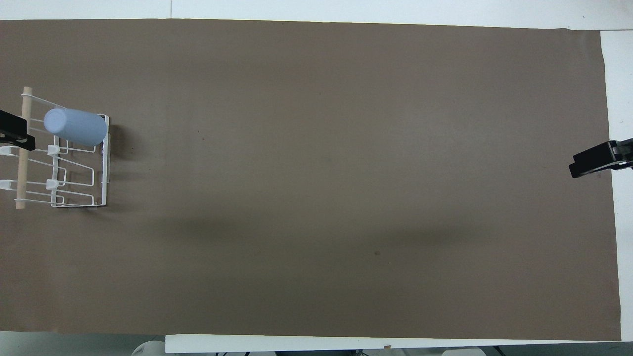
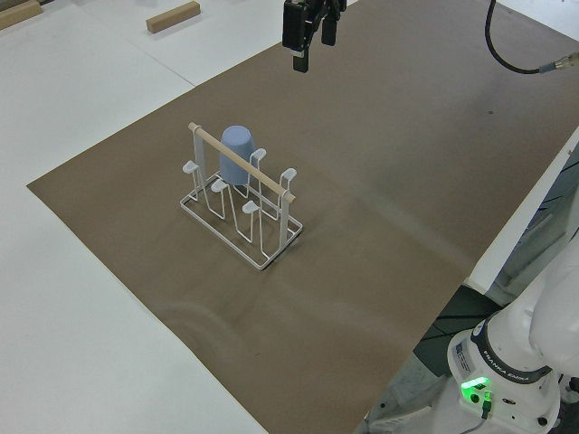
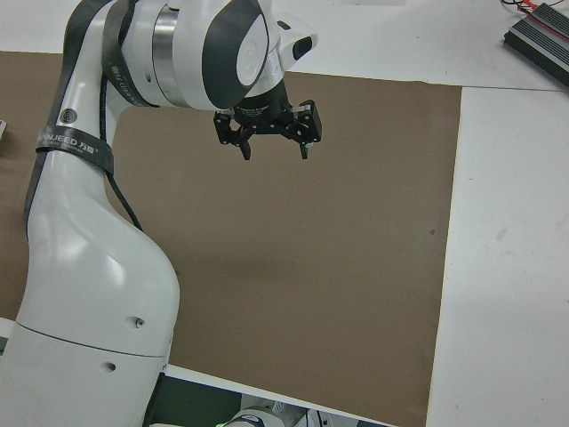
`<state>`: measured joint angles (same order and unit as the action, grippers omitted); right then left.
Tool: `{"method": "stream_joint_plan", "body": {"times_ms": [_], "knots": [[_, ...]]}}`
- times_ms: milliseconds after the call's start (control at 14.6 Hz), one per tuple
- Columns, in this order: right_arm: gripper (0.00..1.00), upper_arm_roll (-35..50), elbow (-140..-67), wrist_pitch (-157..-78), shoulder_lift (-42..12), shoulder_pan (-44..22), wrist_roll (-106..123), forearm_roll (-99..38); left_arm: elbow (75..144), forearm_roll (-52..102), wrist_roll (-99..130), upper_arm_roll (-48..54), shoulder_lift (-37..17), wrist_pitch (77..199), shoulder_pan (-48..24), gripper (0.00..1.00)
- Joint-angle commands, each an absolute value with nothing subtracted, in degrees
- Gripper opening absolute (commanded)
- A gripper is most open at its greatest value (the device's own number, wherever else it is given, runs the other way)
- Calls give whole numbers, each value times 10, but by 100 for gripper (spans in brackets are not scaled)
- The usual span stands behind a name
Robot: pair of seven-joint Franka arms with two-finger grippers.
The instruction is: Hang cup on cup holder
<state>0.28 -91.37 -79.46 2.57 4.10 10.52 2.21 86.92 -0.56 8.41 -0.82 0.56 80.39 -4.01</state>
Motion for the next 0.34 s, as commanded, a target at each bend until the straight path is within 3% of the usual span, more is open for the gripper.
{"method": "stream_joint_plan", "body": {"times_ms": [0, 274], "knots": [[100, 7, -911, -790, 27, 47, 103, 11, 853, 6, 72, -11, 1, 793, -35, 100], [100, 7, -911, -788, 27, 47, 103, 11, 853, 21, 59, -12, 0, 794, -19, 100]]}}
